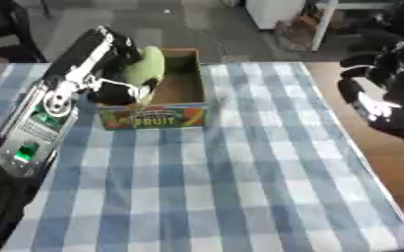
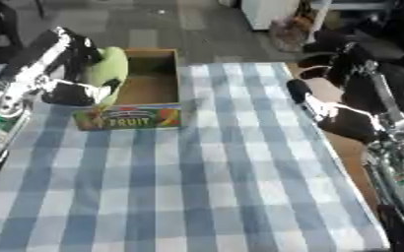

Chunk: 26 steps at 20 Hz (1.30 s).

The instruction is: Pick up objects on the table and place them in the box.

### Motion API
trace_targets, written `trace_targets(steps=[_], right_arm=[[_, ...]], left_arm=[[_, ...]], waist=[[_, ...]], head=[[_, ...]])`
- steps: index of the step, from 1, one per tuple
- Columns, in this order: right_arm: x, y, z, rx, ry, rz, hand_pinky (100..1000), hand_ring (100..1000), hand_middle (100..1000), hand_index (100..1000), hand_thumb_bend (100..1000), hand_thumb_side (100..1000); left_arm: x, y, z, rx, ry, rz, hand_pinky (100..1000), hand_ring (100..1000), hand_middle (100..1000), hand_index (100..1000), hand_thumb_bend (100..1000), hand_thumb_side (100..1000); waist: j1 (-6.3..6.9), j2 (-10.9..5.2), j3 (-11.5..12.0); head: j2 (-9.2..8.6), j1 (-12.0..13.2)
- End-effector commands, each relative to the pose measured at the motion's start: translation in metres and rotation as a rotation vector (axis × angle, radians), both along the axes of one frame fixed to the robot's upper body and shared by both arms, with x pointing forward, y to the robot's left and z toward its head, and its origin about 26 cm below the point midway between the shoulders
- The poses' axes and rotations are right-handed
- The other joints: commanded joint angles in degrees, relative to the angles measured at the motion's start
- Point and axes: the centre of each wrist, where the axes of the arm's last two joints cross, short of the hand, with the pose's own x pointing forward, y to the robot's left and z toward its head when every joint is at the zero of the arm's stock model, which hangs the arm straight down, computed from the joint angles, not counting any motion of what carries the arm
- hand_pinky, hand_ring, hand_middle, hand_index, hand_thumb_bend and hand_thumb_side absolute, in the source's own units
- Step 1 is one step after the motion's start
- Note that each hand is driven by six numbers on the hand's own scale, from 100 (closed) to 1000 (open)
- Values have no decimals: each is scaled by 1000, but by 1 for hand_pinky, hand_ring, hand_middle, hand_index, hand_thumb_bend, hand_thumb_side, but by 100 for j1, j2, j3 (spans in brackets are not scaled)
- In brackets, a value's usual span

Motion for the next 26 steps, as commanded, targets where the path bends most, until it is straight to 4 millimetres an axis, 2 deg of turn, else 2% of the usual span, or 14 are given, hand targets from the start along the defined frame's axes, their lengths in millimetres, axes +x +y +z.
trace_targets(steps=[1, 4, 10, 11, 12, 13, 15, 16, 17, 18, 19, 23, 26], right_arm=[[0, 2, 8, -7, -25, 24, 666, 709, 727, 866, 409, 229], [0, 4, 7, -2, -20, 33, 666, 709, 726, 866, 410, 230], [0, 11, 3, 17, -6, 58, 665, 708, 726, 866, 408, 233], [0, 12, 1, 20, -2, 62, 664, 708, 725, 866, 407, 235], [0, 12, 0, 22, 2, 66, 664, 708, 725, 866, 406, 235], [0, 13, -1, 23, 6, 69, 664, 708, 725, 865, 404, 237], [0, 14, -2, 25, 10, 74, 664, 708, 725, 865, 404, 237], [0, 15, -2, 25, 11, 76, 664, 708, 725, 865, 403, 237], [0, 15, -2, 25, 11, 77, 664, 708, 725, 865, 403, 237], [0, 15, -2, 26, 11, 77, 663, 708, 725, 865, 403, 237], [0, 15, -2, 26, 11, 77, 663, 708, 725, 865, 401, 237], [1, 14, -3, 28, 14, 71, 663, 708, 723, 865, 400, 237], [1, 13, -4, 29, 18, 65, 663, 708, 722, 865, 399, 238]], left_arm=[[20, 1, -2, 0, -13, 78, 256, 238, 266, 388, 353, 100], [40, 2, -12, 20, 0, 163, 261, 246, 273, 396, 358, 100], [71, 20, -26, 30, 11, 332, 303, 278, 302, 426, 402, 100], [74, 23, -29, 34, 20, 349, 343, 329, 352, 475, 471, 100], [77, 26, -32, 38, 32, 361, 348, 335, 358, 481, 484, 100], [79, 28, -35, 40, 46, 371, 396, 406, 430, 552, 610, 100], [82, 33, -39, 49, 70, 386, 468, 510, 543, 671, 801, 100], [83, 35, -41, 56, 76, 393, 498, 555, 594, 716, 840, 150], [83, 37, -43, 62, 77, 402, 544, 620, 671, 779, 896, 283], [84, 39, -44, 66, 74, 410, 550, 627, 680, 786, 904, 297], [84, 40, -44, 67, 68, 414, 595, 691, 745, 831, 971, 396], [80, 44, -43, 48, 9, 413, 628, 733, 784, 856, 1000, 497], [74, 47, -35, 3, -49, 382, 621, 725, 778, 853, 1000, 515]], waist=[[-7, -56, -64], [-28, -42, -182], [-66, -12, -469], [-70, -3, -509], [-74, 4, -544], [-78, 12, -571], [-84, 26, -615], [-86, 31, -629], [-89, 35, -637], [-91, 39, -638], [-93, 43, -633], [-94, 47, -554], [-87, 41, -439]], head=[[-51, 55], [-72, 90], [-140, 199], [-152, 213], [-159, 225], [-164, 233], [-166, 243], [-166, 244], [-167, 243], [-169, 239], [-171, 236], [-172, 220], [-158, 201]])
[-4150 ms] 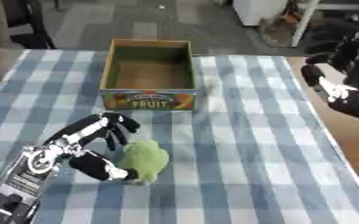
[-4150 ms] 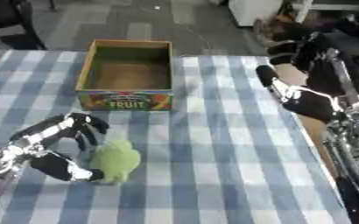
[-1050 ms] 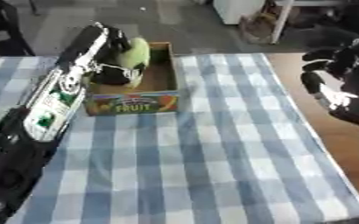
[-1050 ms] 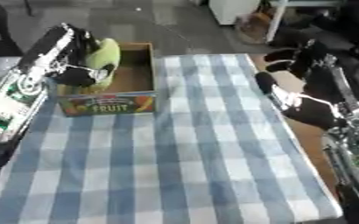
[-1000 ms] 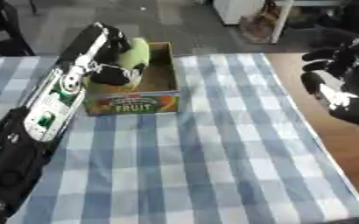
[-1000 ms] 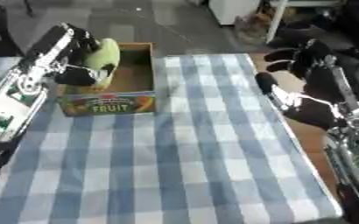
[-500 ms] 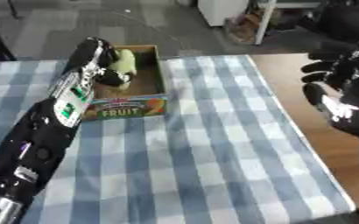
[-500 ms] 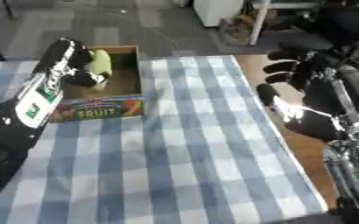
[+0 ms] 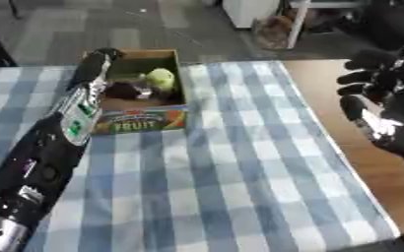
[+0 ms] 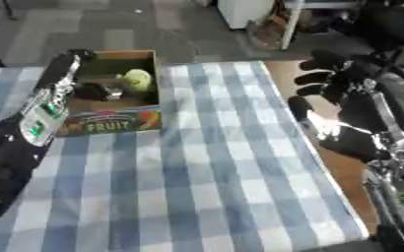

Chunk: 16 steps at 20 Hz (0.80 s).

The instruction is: Pick up objects on the table and place them in the box.

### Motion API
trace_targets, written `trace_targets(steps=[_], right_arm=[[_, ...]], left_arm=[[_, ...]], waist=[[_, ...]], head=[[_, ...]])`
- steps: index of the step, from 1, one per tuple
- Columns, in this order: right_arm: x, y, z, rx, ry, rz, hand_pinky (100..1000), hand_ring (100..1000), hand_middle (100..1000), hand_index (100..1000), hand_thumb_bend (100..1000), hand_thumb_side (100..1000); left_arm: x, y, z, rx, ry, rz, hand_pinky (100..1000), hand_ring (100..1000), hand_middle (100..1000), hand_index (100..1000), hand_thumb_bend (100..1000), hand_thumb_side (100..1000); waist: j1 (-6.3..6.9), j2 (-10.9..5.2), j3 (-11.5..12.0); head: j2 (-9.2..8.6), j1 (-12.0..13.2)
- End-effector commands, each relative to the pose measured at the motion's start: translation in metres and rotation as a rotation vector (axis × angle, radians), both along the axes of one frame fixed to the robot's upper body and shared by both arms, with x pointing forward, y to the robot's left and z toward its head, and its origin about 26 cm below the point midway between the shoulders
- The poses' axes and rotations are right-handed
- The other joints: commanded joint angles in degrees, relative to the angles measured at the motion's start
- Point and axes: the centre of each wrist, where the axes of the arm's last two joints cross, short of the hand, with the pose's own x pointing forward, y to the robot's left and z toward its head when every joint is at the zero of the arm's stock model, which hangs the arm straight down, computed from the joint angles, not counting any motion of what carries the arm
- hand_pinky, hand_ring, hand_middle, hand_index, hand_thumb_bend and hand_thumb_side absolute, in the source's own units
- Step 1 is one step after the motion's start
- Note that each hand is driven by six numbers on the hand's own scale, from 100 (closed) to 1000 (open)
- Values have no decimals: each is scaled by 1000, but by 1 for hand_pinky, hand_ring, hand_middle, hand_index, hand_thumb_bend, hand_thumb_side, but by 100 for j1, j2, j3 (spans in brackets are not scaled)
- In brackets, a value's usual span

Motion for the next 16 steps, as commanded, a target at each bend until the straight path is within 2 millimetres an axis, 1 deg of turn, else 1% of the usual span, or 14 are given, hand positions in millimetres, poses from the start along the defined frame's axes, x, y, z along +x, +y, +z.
trace_targets(steps=[1, 4, 6, 9, 13, 16], right_arm=[[0, -4, 4, -4, -13, -8, 663, 708, 722, 864, 399, 237], [0, -5, 4, -6, -13, -16, 662, 708, 722, 864, 398, 237], [1, -7, 4, -8, -14, -23, 663, 708, 722, 865, 397, 237], [0, -9, 4, -11, -16, -34, 662, 708, 722, 865, 396, 236], [1, -10, 6, -11, -20, -43, 661, 705, 719, 864, 394, 234], [1, -11, 7, -12, -20, -51, 660, 703, 716, 862, 393, 233]], left_arm=[[-5, 7, 29, -31, -122, -29, 615, 720, 772, 850, 1000, 516], [-21, 11, 45, -104, -205, -95, 599, 703, 752, 842, 1000, 509], [-35, 13, 55, -165, -253, -149, 585, 690, 743, 836, 993, 512], [-60, 16, 65, -258, -313, -232, 560, 660, 717, 820, 981, 500], [-97, 23, 68, -370, -372, -349, 527, 615, 665, 794, 966, 498], [-120, 28, 62, -439, -369, -423, 519, 605, 656, 793, 962, 486]], waist=[[8, -81, 71], [15, -88, 245], [20, -91, 368], [35, -97, 538], [41, -98, 762], [40, -99, 927]], head=[[-40, -39], [-28, -99], [-13, -153], [16, -212], [35, -318], [33, -381]])
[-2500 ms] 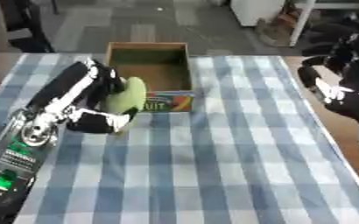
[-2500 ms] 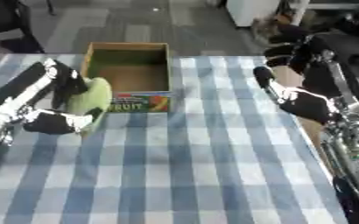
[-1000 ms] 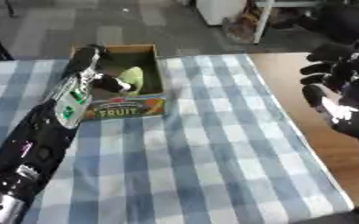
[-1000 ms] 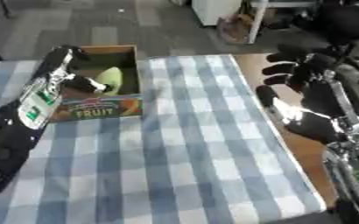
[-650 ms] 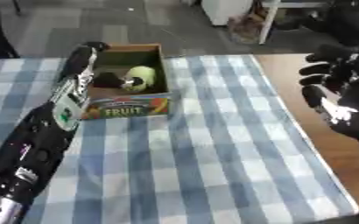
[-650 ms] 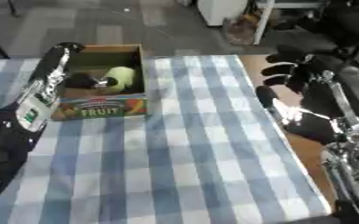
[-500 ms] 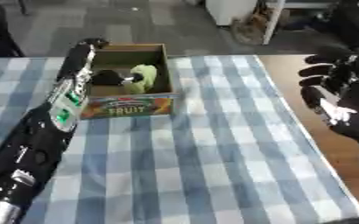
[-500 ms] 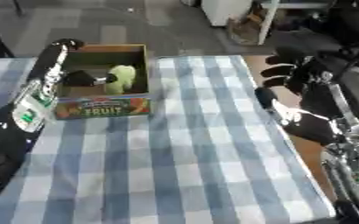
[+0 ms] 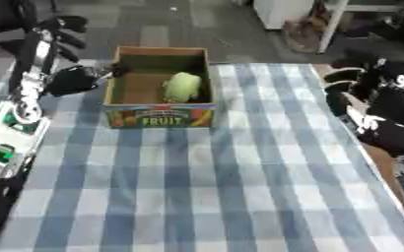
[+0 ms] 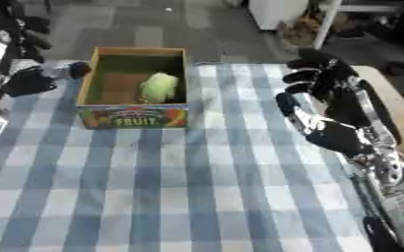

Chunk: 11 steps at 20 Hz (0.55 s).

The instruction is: Pick up objects on the table and place them in the box.

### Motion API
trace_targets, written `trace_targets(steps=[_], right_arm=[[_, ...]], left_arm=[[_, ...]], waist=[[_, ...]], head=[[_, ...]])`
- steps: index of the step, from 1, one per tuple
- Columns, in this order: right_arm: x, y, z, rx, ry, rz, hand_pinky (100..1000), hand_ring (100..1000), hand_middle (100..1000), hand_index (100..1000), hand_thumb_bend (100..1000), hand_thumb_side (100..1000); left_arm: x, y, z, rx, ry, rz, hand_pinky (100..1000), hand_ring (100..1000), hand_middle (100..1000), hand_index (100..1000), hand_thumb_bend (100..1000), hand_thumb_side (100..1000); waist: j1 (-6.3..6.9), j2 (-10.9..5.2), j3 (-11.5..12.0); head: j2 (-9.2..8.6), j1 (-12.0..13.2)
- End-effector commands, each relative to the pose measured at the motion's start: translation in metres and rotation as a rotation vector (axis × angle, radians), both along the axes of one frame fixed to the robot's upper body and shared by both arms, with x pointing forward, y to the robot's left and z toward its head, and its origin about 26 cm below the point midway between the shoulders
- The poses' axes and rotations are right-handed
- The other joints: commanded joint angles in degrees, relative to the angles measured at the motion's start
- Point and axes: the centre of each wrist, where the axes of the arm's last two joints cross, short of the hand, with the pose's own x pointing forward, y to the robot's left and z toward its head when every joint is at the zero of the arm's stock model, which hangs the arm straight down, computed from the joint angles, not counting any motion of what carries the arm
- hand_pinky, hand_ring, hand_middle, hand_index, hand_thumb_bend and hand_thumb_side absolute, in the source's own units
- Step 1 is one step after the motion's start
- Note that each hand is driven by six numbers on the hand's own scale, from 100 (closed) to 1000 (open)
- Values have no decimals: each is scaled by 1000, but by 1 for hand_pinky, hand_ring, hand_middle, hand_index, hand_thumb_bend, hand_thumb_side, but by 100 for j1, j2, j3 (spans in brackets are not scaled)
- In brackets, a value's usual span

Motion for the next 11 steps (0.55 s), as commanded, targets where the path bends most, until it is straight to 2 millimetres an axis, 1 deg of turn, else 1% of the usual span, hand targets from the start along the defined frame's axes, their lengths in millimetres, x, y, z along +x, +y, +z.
trace_targets(steps=[1, 5, 8, 11], right_arm=[[1, -7, 10, -25, -25, -22, 659, 702, 715, 861, 391, 232], [2, -7, 11, -21, -26, -33, 654, 697, 710, 857, 391, 228], [2, -6, 12, -19, -25, -35, 653, 696, 708, 855, 388, 224], [3, -4, 13, -20, -27, -28, 652, 695, 707, 854, 381, 216]], left_arm=[[-24, 5, 16, -37, -69, -85, 515, 601, 652, 792, 959, 481], [-41, 15, -4, -100, -28, -76, 502, 590, 639, 786, 949, 468], [-45, 19, -20, -177, -1, -45, 498, 583, 628, 781, 937, 450], [-48, 18, -32, -221, 21, -46, 499, 585, 628, 782, 929, 433]], waist=[[20, -96, 69], [30, -104, 250], [44, -106, 342], [49, -95, 385]], head=[[14, -76], [6, -137], [3, -163], [-9, -180]])
